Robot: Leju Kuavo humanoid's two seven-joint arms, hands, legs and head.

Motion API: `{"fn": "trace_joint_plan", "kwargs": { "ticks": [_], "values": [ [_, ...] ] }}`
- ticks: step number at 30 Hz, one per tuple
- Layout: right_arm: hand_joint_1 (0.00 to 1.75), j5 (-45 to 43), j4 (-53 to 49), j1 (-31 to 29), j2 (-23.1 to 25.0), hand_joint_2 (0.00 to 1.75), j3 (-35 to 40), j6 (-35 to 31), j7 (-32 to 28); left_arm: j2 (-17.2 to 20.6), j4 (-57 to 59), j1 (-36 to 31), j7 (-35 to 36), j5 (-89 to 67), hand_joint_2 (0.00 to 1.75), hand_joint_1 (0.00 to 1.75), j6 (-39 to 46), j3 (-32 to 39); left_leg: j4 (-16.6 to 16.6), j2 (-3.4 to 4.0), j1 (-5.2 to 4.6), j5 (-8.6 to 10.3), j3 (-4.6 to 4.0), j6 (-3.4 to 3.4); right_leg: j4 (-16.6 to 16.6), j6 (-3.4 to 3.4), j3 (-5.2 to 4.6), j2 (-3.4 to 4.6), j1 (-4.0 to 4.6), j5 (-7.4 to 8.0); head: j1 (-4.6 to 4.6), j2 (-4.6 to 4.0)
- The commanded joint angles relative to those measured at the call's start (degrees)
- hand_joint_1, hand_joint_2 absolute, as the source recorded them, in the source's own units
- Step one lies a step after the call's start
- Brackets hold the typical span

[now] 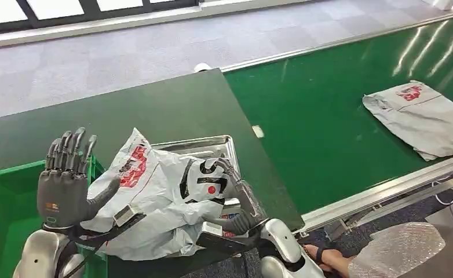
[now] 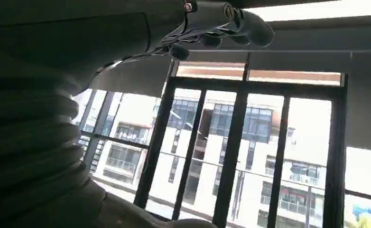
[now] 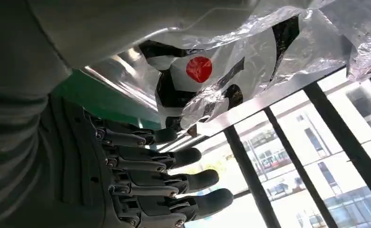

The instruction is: Moved the parcel from conveyor to table for the left to box.

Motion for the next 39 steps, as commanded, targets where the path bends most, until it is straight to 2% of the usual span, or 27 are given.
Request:
{"fn": "trace_joint_plan", "kwargs": {
  "ticks": [1,5,6,10,16,22,28,32,35,39],
  "values": [
    [0.0,-6.58,-2.17,-0.96,-3.75,1.75,-4.79,-1.65,-3.61,7.68,12.06,-4.88,-5.52,7.96,1.75,0.0,-17.42,-16.71,-0.15,-0.18,-0.03,0.13,0.02,0.05,-0.16,0.02,0.07,-0.08,-0.04,0.09,0.0,0.0],
    [0.0,-16.14,-14.49,6.41,-2.16,1.75,-11.83,-7.8,-12.74,10.73,16.84,-8.39,-9.09,15.68,1.75,0.0,-27.32,-22.46,-0.02,-0.24,-0.08,0.04,-0.02,0.01,0.02,0.02,0.01,-0.19,-0.09,-0.05,0.0,0.0],
    [0.0,-18.88,-16.81,8.23,-0.9,1.75,-14.07,-10.36,-15.27,11.11,19.38,-10.23,-9.43,17.81,1.75,0.0,-34.11,-24.61,-0.05,-0.35,-0.06,0.06,-0.04,0.01,-0.02,0.0,0.02,-0.26,-0.06,-0.05,0.0,0.0],
    [0.0,-20.2,-19.03,10.71,0.86,1.75,-16.04,-9.47,-16.84,11.71,23.75,-12.71,-12.27,22.83,1.75,0.0,-38.5,-27.93,-0.16,-0.56,-0.08,0.09,0.13,0.01,-0.12,-0.01,0.24,-0.42,-0.07,-0.07,0.0,0.0],
    [0.0,-19.94,-17.74,8.92,2.91,1.75,-16.03,-10.02,-17.16,12.36,22.61,-15.6,-13.46,26.14,1.75,0.0,-43.79,-31.31,-0.26,-0.1,-0.03,-0.26,0.15,0.03,-0.18,-0.01,0.71,-0.01,-0.05,-0.19,0.0,0.0],
    [0.0,-19.91,-17.89,9.19,4.34,1.75,-17.1,-9.58,-17.86,11.37,26.13,-19.18,-14.55,26.61,1.75,0.0,-43.32,-35.36,-0.2,-0.18,-0.05,-0.4,0.68,-0.01,-0.1,-0.01,1.23,-0.13,-0.07,-0.39,0.02,-0.02],
    [0.0,-20.29,-18.1,9.61,4.94,1.75,-17.87,-9.15,-18.14,11.61,26.09,-20.3,-14.72,26.53,1.75,0.0,-41.71,-36.95,-0.23,-0.19,-0.05,-0.35,0.97,0.0,-0.14,-0.03,1.25,-0.08,-0.07,-0.36,0.0,0.0],
    [0.0,-21.34,-17.88,9.26,4.81,1.75,-18.05,-8.53,-18.83,12.61,24.5,-21.19,-14.72,27.37,1.75,0.0,-41.71,-37.8,-0.15,-0.2,0.0,-0.4,0.75,0.03,-0.09,-0.06,1.35,-0.1,-0.04,-0.46,0.0,0.0],
    [0.0,-21.74,-17.31,9.06,4.75,1.75,-18.09,-8.0,-19.13,13.06,23.9,-21.69,-14.34,27.7,1.75,0.0,-41.31,-38.61,-0.26,-0.12,-0.01,-0.24,0.51,0.03,-0.2,-0.07,1.08,0.01,-0.04,-0.26,0.0,0.0],
    [0.0,-22.08,-16.87,9.14,4.47,1.75,-17.96,-8.25,-19.63,13.54,23.15,-21.38,-13.69,27.97,1.75,0.0,-39.48,-38.48,-0.18,-0.16,-0.02,-0.41,0.84,0.02,-0.09,-0.07,1.39,-0.09,-0.05,-0.46,0.0,-0.02]
  ]
}}
